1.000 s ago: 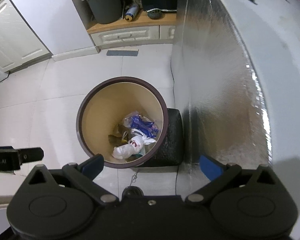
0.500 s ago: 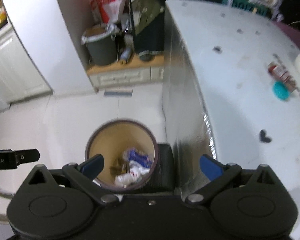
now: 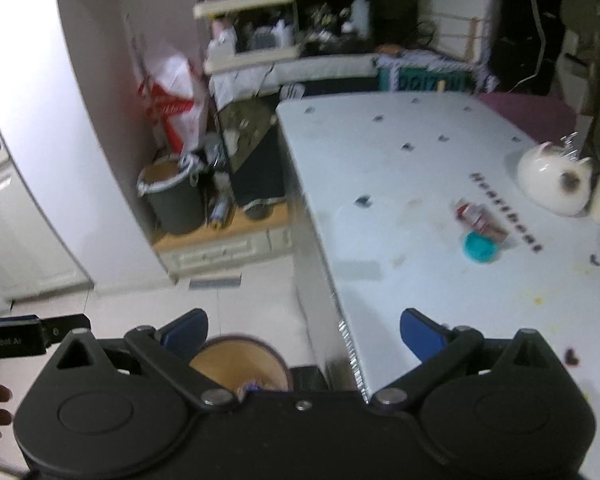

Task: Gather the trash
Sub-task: 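Move both open tools back over the table toward the red snack box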

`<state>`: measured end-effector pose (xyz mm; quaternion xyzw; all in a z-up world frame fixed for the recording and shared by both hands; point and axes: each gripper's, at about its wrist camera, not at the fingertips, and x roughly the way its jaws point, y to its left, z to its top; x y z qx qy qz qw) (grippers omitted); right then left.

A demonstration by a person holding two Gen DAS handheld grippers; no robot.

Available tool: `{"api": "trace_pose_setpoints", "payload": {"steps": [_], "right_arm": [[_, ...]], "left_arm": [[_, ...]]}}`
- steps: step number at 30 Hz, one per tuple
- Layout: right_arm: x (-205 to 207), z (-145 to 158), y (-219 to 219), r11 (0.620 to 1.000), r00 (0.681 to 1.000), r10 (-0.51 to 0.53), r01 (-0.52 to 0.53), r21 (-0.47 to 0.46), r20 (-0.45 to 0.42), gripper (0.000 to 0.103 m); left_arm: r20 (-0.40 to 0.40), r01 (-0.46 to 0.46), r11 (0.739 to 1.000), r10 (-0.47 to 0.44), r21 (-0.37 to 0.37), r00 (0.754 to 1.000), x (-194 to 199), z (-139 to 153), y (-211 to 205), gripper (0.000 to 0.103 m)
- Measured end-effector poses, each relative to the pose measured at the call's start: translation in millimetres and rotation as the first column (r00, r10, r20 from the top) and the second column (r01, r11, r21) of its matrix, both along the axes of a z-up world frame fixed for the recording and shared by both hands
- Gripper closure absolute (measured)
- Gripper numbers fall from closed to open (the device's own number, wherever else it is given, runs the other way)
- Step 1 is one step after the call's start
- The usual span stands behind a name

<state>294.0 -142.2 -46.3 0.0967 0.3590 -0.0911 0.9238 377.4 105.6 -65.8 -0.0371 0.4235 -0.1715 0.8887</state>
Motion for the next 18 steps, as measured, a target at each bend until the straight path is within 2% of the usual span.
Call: {"api": "trace_pose_setpoints", "payload": {"steps": [10, 18], "right_arm": [[-13.2, 26.0, -70.5, 0.989, 0.984, -0.145, 0.148, -0.023, 0.100, 0.000], [-8.5, 14.7, -149.6, 0.965, 0.959, -0.250, 0.258, -0.047, 0.130, 0.000]], "left_arm": [[0.078, 0.126, 0.992, -0.126, -0.003, 0.989, 19.9, 26.3, -72.4, 0.000], [0.117, 0.218, 0.976, -0.218, 0.015, 0.969, 48.7, 39.5, -155.7, 0.000]]}}
